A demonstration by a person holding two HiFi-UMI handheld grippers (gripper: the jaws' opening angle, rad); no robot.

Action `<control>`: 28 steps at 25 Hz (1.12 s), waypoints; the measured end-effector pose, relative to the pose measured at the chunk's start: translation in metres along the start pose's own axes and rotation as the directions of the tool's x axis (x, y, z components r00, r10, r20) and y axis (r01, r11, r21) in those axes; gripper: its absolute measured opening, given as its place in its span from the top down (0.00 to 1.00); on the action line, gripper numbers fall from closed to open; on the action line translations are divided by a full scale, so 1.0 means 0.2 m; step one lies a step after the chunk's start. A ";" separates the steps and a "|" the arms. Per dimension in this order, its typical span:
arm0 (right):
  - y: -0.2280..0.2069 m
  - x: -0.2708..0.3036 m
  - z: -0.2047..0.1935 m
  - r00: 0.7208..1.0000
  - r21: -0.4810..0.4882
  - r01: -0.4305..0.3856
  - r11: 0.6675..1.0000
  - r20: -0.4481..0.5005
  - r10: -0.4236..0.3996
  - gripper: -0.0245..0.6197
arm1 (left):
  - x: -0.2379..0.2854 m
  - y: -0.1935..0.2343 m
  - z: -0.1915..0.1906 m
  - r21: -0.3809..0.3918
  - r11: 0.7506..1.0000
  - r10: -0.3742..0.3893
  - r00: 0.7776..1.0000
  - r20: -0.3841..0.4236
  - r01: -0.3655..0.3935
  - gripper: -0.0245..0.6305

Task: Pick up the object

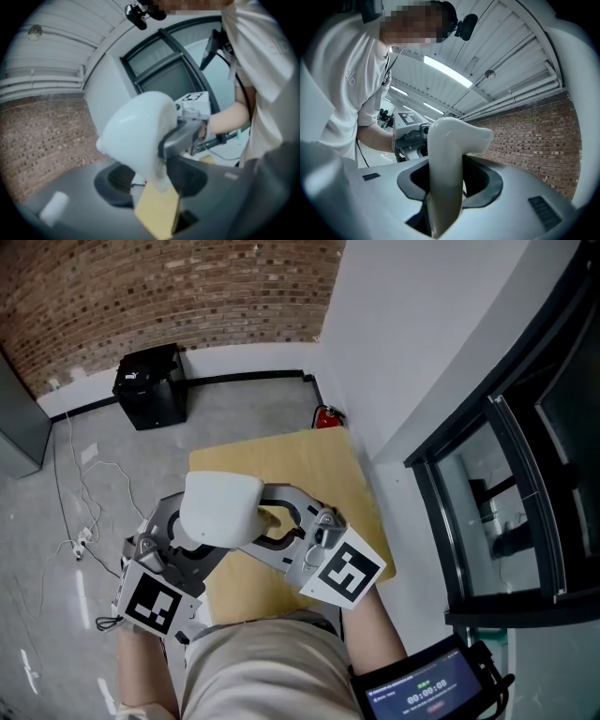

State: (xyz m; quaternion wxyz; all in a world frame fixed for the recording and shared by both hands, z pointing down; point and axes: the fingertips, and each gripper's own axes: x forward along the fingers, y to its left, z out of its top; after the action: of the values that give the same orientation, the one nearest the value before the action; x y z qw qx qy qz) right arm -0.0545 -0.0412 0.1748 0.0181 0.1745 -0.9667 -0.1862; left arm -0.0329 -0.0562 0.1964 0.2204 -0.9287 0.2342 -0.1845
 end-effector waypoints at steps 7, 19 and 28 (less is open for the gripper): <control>-0.06 -0.03 -0.01 1.000 -0.001 0.012 1.000 0.012 -0.012 0.73 | 0.06 0.02 0.02 0.019 1.000 -0.012 1.000 0.009 0.012 0.66; -0.07 -0.04 -0.02 1.000 -0.008 0.022 1.000 -0.003 -0.022 0.73 | 0.08 0.02 0.02 0.008 1.000 -0.028 0.999 0.017 0.028 0.66; -0.08 -0.04 -0.03 1.000 -0.003 0.028 1.000 -0.010 -0.028 0.73 | 0.09 0.02 0.01 0.002 0.999 -0.034 0.999 0.019 0.034 0.66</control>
State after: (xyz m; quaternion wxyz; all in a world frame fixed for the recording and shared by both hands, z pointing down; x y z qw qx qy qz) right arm -0.0416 -0.0538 0.1750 0.0207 0.1890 -0.9638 -0.1871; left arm -0.0182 -0.0679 0.1976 0.2199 -0.9342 0.2160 -0.1798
